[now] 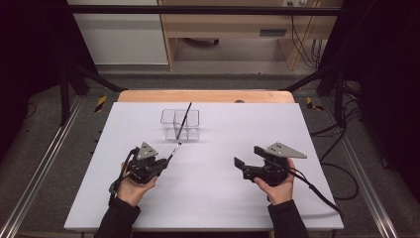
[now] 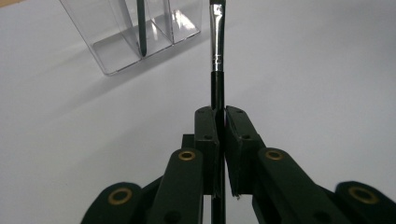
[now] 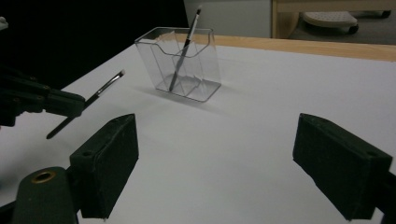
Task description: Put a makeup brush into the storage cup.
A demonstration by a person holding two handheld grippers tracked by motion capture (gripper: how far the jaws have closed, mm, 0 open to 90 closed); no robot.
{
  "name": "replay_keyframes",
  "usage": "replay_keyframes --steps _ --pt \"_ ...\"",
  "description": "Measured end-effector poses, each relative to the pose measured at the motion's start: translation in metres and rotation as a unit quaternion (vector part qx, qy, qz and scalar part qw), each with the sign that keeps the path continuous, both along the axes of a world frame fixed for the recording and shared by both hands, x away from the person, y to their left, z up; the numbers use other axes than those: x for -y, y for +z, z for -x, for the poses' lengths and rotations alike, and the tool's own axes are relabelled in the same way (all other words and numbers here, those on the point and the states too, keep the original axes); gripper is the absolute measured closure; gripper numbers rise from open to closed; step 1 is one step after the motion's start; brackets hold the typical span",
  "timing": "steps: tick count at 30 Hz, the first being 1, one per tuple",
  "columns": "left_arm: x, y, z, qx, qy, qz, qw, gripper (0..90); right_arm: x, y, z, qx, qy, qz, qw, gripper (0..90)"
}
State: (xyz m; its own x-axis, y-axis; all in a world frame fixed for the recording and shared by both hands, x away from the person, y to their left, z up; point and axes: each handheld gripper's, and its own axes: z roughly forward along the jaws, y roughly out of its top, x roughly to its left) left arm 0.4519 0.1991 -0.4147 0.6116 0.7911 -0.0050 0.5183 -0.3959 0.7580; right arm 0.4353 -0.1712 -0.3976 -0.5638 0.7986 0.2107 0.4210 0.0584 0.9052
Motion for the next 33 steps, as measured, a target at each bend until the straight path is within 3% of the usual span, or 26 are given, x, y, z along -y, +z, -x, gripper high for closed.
replay_keyframes --steps 5,16,33 --pt "0.001 0.004 0.004 0.017 0.003 0.011 0.9998 83.4 -0.015 0.003 -0.004 -0.002 0.014 -0.007 0.9999 16.2" --pt "0.007 0.009 0.009 0.032 -0.005 0.021 0.9993 83.4 -0.036 0.01 -0.012 0.005 0.027 -0.023 0.9993 14.2" --pt "0.023 0.025 0.015 0.072 -0.009 0.048 0.9962 83.4 -0.048 0.018 -0.016 0.017 0.023 -0.041 0.9988 9.5"
